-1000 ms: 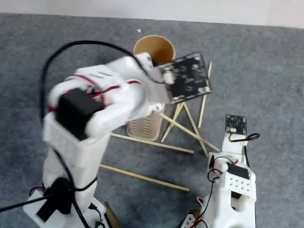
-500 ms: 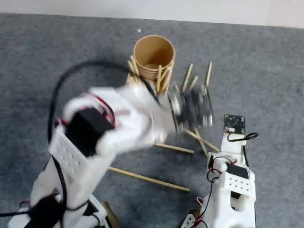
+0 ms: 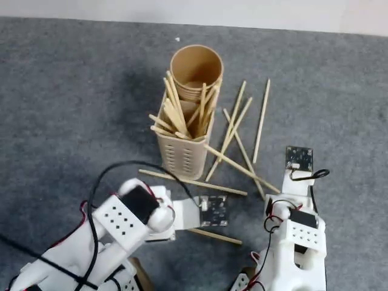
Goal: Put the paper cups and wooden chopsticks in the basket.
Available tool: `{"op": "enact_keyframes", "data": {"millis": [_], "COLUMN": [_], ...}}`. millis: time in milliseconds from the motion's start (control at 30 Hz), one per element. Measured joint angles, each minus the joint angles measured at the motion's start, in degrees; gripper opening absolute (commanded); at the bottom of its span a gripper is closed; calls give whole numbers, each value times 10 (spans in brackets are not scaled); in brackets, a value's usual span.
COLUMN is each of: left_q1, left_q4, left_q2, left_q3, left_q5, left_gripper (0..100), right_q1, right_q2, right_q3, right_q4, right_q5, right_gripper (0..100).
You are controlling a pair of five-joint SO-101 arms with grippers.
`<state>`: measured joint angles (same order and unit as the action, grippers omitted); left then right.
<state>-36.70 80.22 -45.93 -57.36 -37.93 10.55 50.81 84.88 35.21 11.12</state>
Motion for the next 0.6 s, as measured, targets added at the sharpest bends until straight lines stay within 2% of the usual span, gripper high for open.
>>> {"op": "enact_keyframes", "data": {"millis": [133, 333, 467, 600], "left_q1": [3, 62, 95, 95], "left_q4": [-69, -145, -179, -189], "left_q2": [0, 0, 0, 0], "left_q3": [-69, -90, -90, -99], "left_q5": [-32, -69, -88, -91], "left_gripper": [182, 184, 182, 182], "right_q1": [0, 0, 0, 0], "right_q2": [0, 0, 0, 0], "right_q3": [0, 0, 0, 0], "right_q4": [0, 0, 0, 0], "right_q5": [0, 0, 0, 0], "right_gripper": [101, 101, 101, 101]}}
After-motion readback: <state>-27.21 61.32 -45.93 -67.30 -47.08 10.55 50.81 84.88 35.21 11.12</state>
